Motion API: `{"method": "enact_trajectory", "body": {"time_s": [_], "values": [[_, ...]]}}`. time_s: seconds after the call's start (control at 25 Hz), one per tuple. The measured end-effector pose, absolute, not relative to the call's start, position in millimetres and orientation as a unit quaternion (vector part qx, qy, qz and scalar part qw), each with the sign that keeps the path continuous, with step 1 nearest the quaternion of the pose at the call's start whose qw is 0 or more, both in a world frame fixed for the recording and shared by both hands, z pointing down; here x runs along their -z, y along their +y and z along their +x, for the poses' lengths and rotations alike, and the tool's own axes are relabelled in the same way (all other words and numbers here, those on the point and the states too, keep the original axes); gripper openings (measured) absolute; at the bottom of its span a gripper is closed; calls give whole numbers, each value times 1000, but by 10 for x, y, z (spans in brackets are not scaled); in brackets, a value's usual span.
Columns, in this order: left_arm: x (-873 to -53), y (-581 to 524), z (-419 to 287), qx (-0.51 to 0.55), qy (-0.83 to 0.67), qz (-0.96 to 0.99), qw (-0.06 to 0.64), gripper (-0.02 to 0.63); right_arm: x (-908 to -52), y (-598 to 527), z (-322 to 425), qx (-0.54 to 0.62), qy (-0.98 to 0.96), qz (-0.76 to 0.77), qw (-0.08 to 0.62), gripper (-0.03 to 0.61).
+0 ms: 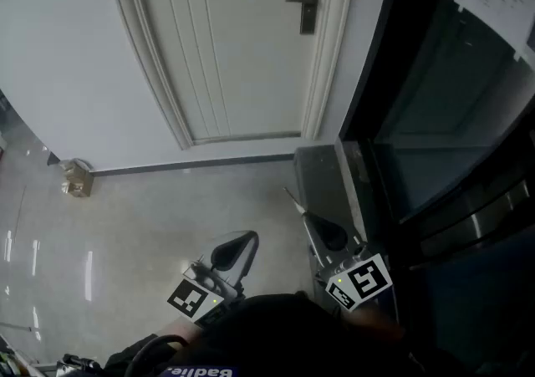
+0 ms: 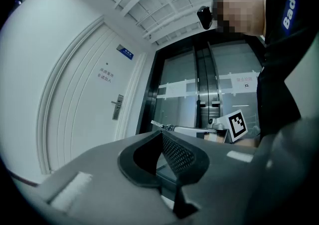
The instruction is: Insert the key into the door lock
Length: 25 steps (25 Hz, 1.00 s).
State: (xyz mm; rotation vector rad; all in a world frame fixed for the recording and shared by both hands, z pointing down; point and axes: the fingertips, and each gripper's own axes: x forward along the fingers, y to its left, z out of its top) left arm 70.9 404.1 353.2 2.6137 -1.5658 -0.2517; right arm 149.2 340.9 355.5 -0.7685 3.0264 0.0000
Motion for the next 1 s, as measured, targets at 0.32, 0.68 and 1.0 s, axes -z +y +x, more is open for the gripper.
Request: {"method": "enact_trajectory", "body": {"time_s": [0.32,0.68,1.0], "values": [[-3533,4033,744,83,-512,854,45,17,-3553,3401,1523,3,969,-247,9,9],[-3590,4016,860,75,-512,855,49,17,-3487,3401,1629,71,971,-218,64,9],[-3558,3724,1131,59,-520,851,44,17,-3532,3091,2033,112,965,-219,88,9]]}}
